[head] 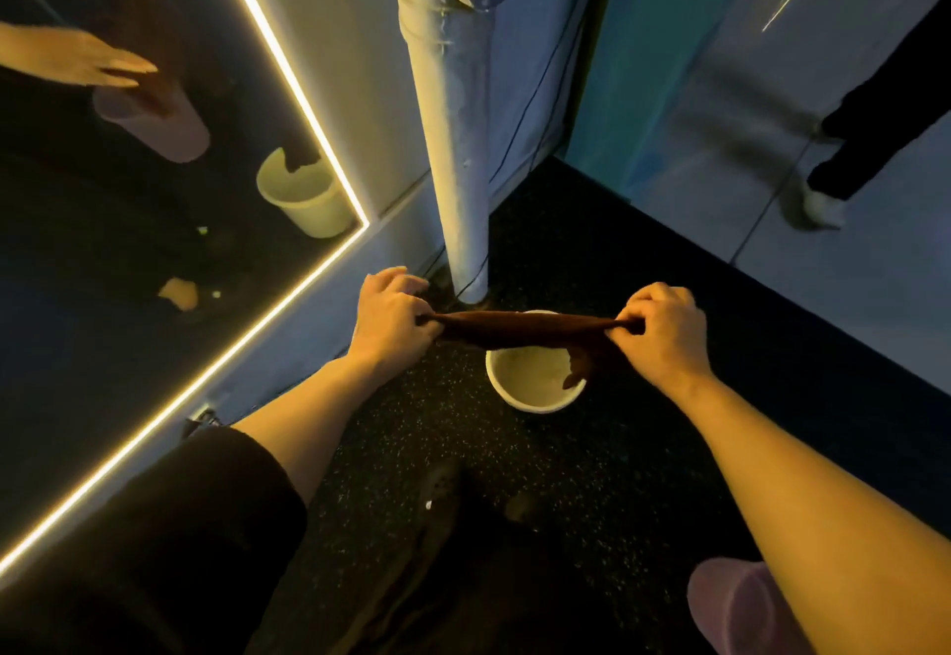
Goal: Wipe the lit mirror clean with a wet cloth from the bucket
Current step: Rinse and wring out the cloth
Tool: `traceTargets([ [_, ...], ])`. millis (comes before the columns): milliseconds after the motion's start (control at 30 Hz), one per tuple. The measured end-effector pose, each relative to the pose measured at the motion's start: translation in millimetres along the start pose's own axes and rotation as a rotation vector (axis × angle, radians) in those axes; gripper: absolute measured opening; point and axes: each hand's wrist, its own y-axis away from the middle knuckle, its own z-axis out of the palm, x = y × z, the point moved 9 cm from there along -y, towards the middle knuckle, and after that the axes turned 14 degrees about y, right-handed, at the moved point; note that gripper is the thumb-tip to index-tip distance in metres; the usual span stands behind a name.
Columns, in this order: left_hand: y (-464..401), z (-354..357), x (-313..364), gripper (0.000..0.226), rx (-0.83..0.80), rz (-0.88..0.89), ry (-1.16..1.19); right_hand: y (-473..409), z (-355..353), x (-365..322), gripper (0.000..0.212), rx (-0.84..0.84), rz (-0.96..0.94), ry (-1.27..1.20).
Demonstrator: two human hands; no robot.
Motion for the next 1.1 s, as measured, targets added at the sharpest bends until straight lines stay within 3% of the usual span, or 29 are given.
traceTargets([
  [100, -12, 28, 4, 0.025, -0.072, -0.163, 0.242, -5, 23, -19, 0.016, -0.152, 0.095, -0.132],
  [200, -4, 94, 1, 0.023, -0.206, -0.464, 0.753, 5, 63, -60, 0.008, -0.282, 0.149, -0.248],
  [300, 17, 160, -14, 0.021, -0.288, -0.724, 1.128, 30, 129, -104, 0.023, -0.569, 0.139, -0.502],
  [400, 20, 188, -57, 0.020, -0.262, -0.703, 0.994, 50, 179, -95, 0.020, -0.725, 0.354, -0.789],
  [500, 19, 206, -85, 0.027, -0.399, -0.678, 0.968, 43, 222, -54, 0.022, -0.590, 0.526, -0.756],
  [600, 17, 224, -94, 0.031, -0.568, -0.722, 1.165, 38, 270, -55, 0.067, -0.737, 0.542, -0.913],
  [633, 13, 229, -100, 0.031, -0.605, -0.743, 1.206, 38, 287, -59, 0.068, -0.827, 0.558, -1.016],
  [733, -1, 245, -126, 0.036, -0.715, -0.755, 1.238, 33, 322, -76, 0.033, -1.035, 0.499, -1.214],
  [833, -16, 277, -173, 0.047, -0.679, -0.782, 1.184, 21, 371, -62, 0.029, -0.906, 0.584, -1.186],
  [967, -45, 317, -228, 0.051, -0.373, -0.793, 1.178, -3, 430, -38, 0.011, -0.654, 0.544, -0.878],
  [1100, -84, 344, -248, 0.051, -0.197, -0.688, 1.142, -47, 463, -31, 0.036, -0.529, 0.484, -0.633],
])
